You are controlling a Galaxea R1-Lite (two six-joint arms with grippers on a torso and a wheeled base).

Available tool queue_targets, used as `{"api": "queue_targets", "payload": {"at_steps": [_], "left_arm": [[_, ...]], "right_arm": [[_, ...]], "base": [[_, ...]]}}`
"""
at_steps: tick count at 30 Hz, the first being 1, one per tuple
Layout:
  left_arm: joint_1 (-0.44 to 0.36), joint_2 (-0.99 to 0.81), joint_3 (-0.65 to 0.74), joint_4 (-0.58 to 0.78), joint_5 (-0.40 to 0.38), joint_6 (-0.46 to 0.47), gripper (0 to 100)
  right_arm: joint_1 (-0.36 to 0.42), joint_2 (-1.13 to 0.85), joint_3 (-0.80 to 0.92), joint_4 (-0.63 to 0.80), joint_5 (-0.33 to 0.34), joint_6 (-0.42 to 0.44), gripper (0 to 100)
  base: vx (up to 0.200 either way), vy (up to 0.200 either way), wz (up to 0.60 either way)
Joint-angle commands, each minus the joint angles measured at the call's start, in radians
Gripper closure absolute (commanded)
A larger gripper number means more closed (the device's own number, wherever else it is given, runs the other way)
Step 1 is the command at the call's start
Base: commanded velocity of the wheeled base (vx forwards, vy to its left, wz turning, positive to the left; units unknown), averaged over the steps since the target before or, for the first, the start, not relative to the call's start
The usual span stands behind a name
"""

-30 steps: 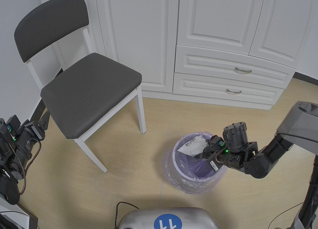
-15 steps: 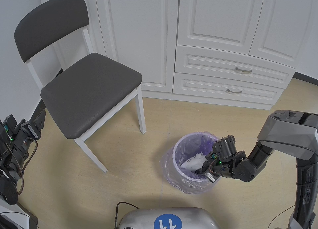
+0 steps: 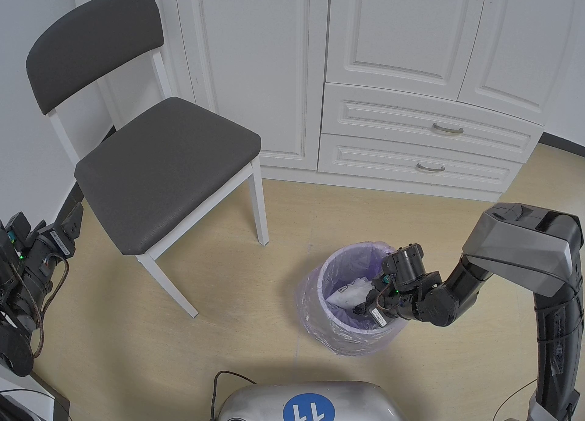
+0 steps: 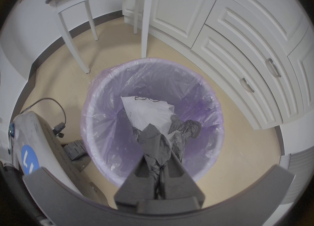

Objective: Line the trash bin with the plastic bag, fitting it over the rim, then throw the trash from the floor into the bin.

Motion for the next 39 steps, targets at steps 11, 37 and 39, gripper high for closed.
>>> {"api": "queue_targets", "payload": {"at_steps": [11,37,39], "left_arm": [[0.007,0.003,0.000,-0.002,0.001,-0.002,0],[0.030,0.029,0.003,-0.002,-0.019,-0.007,0],[0.030,0.038,0.003,-0.003,-0.019,-0.007,0]], "right_arm": [[0.000,0.025,-0.072,0.002,-0.023,0.091,100],[-0.006,0.070,-0.136,0.157,-0.018,0.084,100],[-0.006,0.082,-0.151,0.159,-0.020,0.098,100]], "base": [[0.000,0.000,0.00],[0.000,0.000,0.00],[0.000,0.000,0.00]]}}
